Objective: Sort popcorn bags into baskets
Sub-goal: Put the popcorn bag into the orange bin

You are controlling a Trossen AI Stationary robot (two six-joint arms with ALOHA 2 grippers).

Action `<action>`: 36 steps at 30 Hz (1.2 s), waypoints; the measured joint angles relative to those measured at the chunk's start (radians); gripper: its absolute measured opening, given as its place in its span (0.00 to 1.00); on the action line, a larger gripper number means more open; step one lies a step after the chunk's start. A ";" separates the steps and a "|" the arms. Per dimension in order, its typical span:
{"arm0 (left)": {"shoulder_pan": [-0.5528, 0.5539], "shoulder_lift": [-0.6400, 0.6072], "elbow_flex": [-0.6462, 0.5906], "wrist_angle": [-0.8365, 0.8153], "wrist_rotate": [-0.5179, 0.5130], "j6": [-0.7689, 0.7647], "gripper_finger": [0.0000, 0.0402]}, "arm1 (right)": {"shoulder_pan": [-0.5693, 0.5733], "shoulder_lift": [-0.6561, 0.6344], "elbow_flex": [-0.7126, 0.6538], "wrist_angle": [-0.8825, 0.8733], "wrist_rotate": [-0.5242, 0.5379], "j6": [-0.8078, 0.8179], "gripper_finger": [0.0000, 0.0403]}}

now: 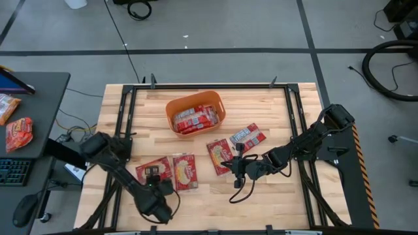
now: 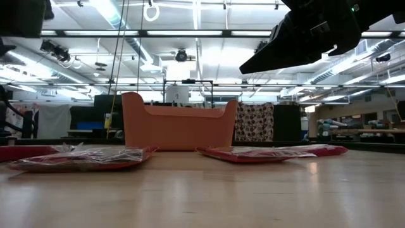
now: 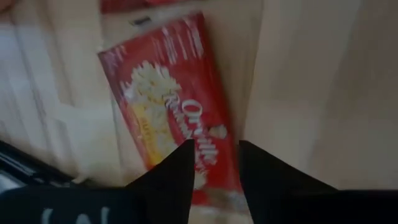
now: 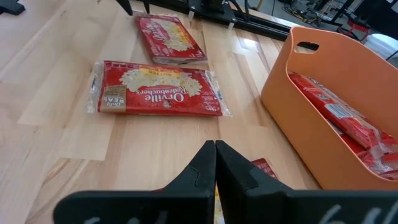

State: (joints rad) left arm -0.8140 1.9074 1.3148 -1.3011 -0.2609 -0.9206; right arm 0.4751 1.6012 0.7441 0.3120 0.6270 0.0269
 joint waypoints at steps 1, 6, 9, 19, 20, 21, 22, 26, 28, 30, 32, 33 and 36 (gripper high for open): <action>-0.007 -0.005 0.000 0.009 -0.021 -0.043 0.34 | 0.000 0.000 0.000 0.000 0.000 0.000 0.03; -0.030 0.005 0.000 0.034 -0.135 -0.173 0.46 | 0.000 0.000 0.000 0.000 0.000 0.000 0.03; -0.021 0.009 -0.019 0.062 -0.157 -0.203 0.52 | 0.000 0.000 0.000 0.001 0.000 0.000 0.03; -0.015 0.010 -0.150 0.154 -0.126 -0.202 0.51 | 0.000 0.000 0.000 0.000 0.000 0.000 0.03; -0.015 0.010 -0.161 0.165 -0.127 -0.202 0.51 | 0.000 0.000 0.000 0.001 0.000 0.000 0.03; -0.014 0.010 -0.172 0.183 -0.126 -0.202 0.50 | 0.000 0.000 0.000 0.001 0.000 0.000 0.03; -0.014 0.010 -0.184 0.207 -0.123 -0.202 0.50 | 0.000 0.000 0.000 0.000 0.000 0.000 0.03; -0.014 0.006 -0.216 0.233 -0.133 -0.227 0.48 | 0.000 0.000 0.000 0.000 0.000 0.000 0.03; -0.014 0.004 -0.228 0.227 -0.134 -0.246 0.45 | 0.000 0.000 0.000 0.001 0.000 0.000 0.03; -0.014 0.006 -0.235 0.217 -0.130 -0.241 0.40 | 0.000 0.000 0.000 0.000 0.000 0.000 0.03; -0.014 0.008 -0.239 0.209 -0.117 -0.220 0.33 | 0.000 0.000 0.000 0.001 0.000 0.000 0.03; -0.014 0.008 -0.240 0.210 -0.114 -0.208 0.29 | 0.000 0.000 0.000 0.000 0.000 0.000 0.03; -0.014 0.009 -0.240 0.208 -0.104 -0.194 0.16 | 0.000 0.000 0.000 0.001 0.000 0.000 0.03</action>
State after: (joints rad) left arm -0.8276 1.9160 1.0752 -1.0935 -0.3650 -1.1145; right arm 0.4754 1.6012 0.7441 0.3126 0.6266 0.0273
